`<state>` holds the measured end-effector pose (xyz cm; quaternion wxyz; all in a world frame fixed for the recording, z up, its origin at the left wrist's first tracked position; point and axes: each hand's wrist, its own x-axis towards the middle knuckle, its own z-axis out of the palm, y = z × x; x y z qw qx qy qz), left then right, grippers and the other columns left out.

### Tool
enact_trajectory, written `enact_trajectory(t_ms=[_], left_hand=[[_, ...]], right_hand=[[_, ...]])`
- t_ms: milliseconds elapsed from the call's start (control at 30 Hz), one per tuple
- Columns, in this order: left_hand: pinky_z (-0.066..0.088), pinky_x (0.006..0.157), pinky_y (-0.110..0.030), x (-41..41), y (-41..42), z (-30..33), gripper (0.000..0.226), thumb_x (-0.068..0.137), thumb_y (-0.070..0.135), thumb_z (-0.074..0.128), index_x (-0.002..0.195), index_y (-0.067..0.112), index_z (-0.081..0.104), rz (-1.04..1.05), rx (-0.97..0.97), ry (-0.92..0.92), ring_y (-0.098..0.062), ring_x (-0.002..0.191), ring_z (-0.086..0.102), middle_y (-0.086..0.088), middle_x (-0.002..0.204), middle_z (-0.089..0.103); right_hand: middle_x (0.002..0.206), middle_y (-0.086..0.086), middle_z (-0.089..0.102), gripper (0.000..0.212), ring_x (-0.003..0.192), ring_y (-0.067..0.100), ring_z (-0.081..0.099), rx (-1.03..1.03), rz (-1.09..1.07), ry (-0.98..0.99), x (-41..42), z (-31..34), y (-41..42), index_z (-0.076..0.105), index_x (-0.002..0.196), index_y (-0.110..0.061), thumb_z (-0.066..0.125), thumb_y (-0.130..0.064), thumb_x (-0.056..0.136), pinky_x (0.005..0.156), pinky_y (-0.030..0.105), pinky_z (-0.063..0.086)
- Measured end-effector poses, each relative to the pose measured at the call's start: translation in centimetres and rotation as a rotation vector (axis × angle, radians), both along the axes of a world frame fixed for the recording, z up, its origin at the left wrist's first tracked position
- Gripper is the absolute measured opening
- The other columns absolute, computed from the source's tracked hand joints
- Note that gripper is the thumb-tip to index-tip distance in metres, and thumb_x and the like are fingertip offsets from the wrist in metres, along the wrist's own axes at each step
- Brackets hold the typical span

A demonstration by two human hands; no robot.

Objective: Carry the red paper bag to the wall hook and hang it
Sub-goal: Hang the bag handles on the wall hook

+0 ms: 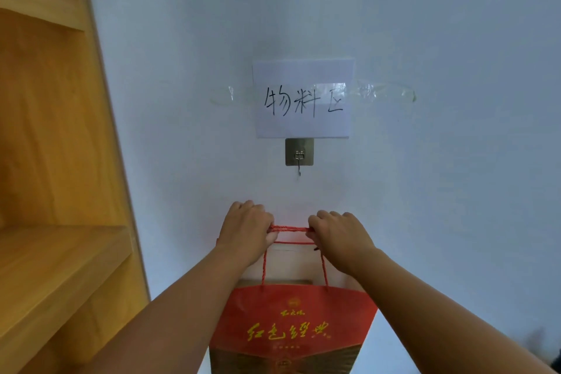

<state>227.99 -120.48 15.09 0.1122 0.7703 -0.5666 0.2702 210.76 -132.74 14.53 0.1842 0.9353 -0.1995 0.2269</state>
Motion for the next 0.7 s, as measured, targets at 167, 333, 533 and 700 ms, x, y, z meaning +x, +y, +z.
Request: enact_trajectory(t_ms=[167,333,533,700], left_hand=[[0.039,0.076,-0.036,1.7,-3.6,4.0,0.026,0.094,0.041,0.062,0.087,0.019,0.075,0.0,-0.106,-0.004,-0.019,0.082,0.048,0.001,0.08,0.066],[0.035,0.067,-0.035,2.5,-6.2,8.4,0.025,0.095,0.04,0.063,0.087,0.019,0.075,-0.005,-0.204,0.001,-0.02,0.076,0.046,0.001,0.072,0.056],[0.053,0.071,-0.038,3.4,-7.3,8.1,0.026,0.095,0.04,0.062,0.09,0.02,0.077,0.068,-0.133,0.027,-0.02,0.079,0.054,-0.001,0.077,0.064],[0.049,0.067,-0.035,4.1,-7.3,7.7,0.024,0.094,0.039,0.064,0.085,0.019,0.075,0.085,-0.128,0.038,-0.019,0.077,0.052,-0.001,0.076,0.061]], right_hand=[[0.092,0.005,0.065,0.02,0.081,0.025,0.057,-0.072,0.05,-0.048,1.7,4.8,-4.2,0.059,0.098,-0.016,0.047,-0.031,0.101,0.073,0.038,0.043],[0.091,0.006,0.065,0.019,0.085,0.027,0.057,-0.124,0.022,-0.145,3.2,10.0,-7.0,0.059,0.097,-0.016,0.049,-0.032,0.1,0.078,0.041,0.042],[0.094,0.005,0.066,0.022,0.087,0.025,0.057,-0.126,0.007,-0.088,4.4,9.5,-8.5,0.06,0.1,-0.017,0.047,-0.036,0.101,0.084,0.039,0.04],[0.092,0.004,0.066,0.025,0.081,0.023,0.058,-0.101,0.029,-0.053,5.4,8.9,-8.6,0.06,0.098,-0.017,0.046,-0.037,0.101,0.075,0.035,0.044]])
